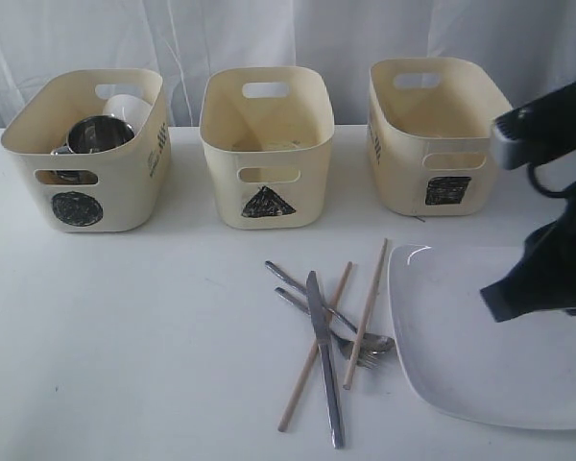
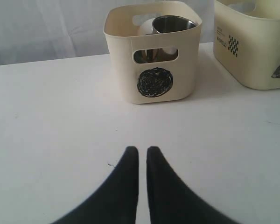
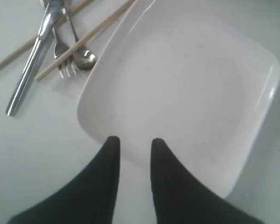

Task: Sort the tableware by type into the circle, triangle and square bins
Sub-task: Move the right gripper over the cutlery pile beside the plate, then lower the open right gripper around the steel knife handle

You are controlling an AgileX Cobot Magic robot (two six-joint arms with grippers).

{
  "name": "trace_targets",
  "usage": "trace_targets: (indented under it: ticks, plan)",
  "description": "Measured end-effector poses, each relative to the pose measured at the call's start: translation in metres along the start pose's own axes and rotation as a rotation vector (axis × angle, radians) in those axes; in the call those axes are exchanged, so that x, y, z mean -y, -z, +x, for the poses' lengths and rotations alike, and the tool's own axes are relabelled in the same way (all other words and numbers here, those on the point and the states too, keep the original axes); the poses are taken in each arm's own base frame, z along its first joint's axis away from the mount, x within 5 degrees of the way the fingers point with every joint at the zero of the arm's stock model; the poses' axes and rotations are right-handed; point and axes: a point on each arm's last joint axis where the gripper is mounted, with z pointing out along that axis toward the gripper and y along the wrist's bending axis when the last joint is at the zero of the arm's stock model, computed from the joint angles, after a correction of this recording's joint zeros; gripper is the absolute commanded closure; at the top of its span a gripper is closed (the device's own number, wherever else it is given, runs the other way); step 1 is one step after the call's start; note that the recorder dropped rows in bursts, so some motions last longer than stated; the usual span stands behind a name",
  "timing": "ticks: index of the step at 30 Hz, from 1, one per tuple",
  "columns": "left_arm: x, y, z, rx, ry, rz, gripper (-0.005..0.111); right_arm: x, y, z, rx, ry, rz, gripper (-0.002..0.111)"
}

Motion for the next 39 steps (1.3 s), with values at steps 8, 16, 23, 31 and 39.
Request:
trace_targets:
  ticks: [8,16,23,31,39]
  plan:
    - [0.0,0.0,0.0,0.0,0.0,0.0,0.093,-0.032,-0.039,-0.031,-0.072,0.047,-0.115,0.055]
    - [0.0,0.0,0.0,0.0,0.0,0.0,0.093,-0.052,-0.067,-0.044,-0.082,-0.051,-0.238,0.055]
    - [0.0,0.0,0.0,0.0,0.0,0.0,0.093,-0.066,-0.098,-0.048,-0.126,-0.091,-0.266,0.055]
    - [0.0,0.0,0.0,0.0,0.0,0.0,0.093,-0.079,-0.134,-0.047,-0.184,-0.106,-0.261,0.056]
    - [0.0,0.0,0.0,0.0,0.0,0.0,0.093,-0.098,-0.154,-0.049,-0.206,-0.079,-0.275,0.057]
